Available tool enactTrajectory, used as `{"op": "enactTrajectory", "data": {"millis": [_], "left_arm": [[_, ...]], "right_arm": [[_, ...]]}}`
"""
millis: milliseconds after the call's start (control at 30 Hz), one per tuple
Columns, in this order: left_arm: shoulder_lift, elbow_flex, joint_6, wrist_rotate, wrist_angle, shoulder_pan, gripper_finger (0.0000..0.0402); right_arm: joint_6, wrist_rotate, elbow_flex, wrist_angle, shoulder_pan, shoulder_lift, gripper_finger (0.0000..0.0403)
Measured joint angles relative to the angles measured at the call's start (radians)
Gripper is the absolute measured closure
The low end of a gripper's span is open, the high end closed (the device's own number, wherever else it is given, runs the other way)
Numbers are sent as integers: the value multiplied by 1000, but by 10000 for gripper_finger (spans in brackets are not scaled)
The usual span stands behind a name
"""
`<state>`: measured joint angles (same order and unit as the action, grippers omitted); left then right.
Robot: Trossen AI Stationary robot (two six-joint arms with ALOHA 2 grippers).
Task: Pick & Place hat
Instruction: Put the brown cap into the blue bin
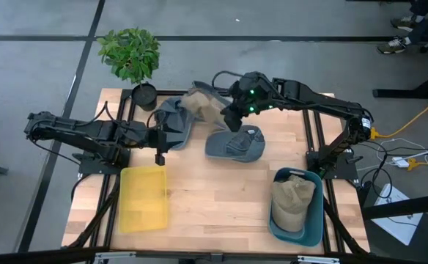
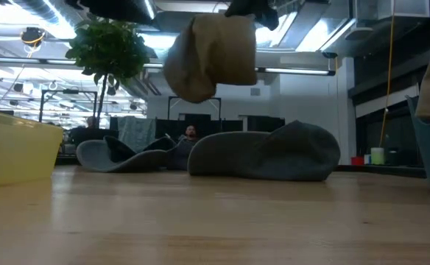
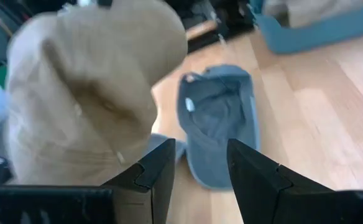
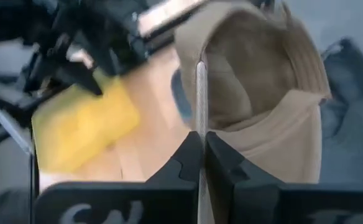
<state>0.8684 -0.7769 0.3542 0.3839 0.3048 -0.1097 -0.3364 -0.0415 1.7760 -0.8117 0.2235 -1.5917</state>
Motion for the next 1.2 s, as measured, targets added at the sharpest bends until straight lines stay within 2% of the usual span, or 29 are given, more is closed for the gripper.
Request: {"op": "enactTrajectory", "data": {"millis": [200,333,433,533,833,1033,1200], "left_arm": [[0,0,-1,109,-61,0,261],[0,0,-53,258,-110,0,261],[-1,0,-65,386,-119,0,261],[-1,0,-67,458,-122,0,261],[19,0,-39,449,-119,0,248],[49,0,32,417,-129,11,203],[50,0,34,418,-168,58,161]], "right_arm": [[-1,-117,0,131,-2,0,389],[0,-201,0,172,-1,0,389],[6,-212,0,172,-6,0,389],[25,-213,0,171,-7,1,389],[57,-241,0,195,-7,2,389],[59,-281,-1,239,-7,2,389],[56,-359,-1,239,-12,2,389]]}}
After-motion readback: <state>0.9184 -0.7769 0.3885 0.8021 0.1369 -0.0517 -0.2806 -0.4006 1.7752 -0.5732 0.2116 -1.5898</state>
